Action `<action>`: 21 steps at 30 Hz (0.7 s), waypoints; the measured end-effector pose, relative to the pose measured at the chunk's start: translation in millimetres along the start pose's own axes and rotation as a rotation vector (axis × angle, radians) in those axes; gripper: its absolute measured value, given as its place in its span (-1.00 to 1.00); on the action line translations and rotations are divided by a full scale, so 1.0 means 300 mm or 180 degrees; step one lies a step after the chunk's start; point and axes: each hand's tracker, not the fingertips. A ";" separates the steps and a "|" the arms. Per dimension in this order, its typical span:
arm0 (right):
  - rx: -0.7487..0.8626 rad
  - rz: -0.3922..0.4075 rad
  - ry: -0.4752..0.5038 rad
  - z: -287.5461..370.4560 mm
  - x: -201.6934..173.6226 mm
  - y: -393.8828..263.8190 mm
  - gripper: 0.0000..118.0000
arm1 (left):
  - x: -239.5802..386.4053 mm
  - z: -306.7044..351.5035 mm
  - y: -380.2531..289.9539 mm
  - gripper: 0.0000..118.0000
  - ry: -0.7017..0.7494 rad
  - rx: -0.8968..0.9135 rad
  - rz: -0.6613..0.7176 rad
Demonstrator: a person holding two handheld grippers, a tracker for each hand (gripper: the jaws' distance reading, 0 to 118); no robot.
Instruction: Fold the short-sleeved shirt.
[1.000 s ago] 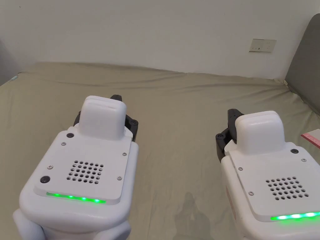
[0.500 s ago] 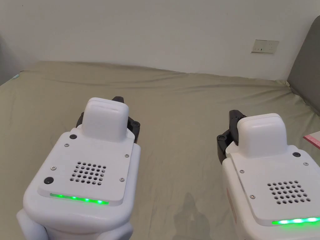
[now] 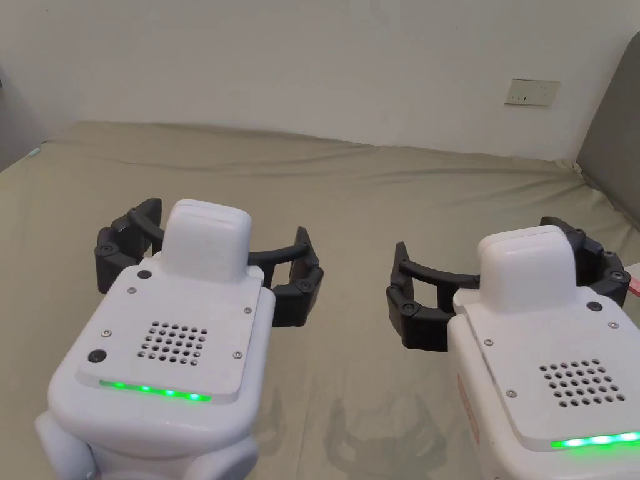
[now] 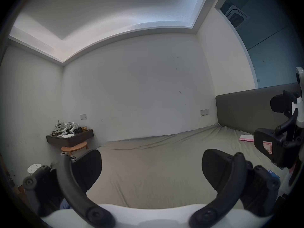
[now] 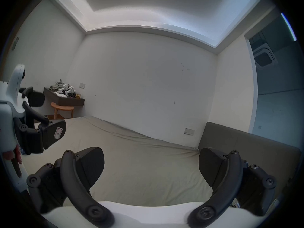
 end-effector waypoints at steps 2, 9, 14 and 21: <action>-0.0053 0.0007 -0.0020 -0.002 -0.003 0.001 0.97 | 0.002 -0.002 0.002 1.00 0.0011 -0.0024 -0.0023; -0.0764 -0.0900 -0.0134 -0.025 0.025 0.066 0.97 | -0.012 0.008 0.008 1.00 0.0017 -0.0016 0.0037; -0.1032 -0.0867 -0.0210 -0.049 0.052 0.097 0.97 | -0.016 0.020 0.023 1.00 0.0036 0.0016 0.0046; -0.0919 -0.0862 -0.0246 -0.025 0.057 0.093 0.97 | -0.017 0.024 0.030 1.00 0.0026 0.0035 0.0066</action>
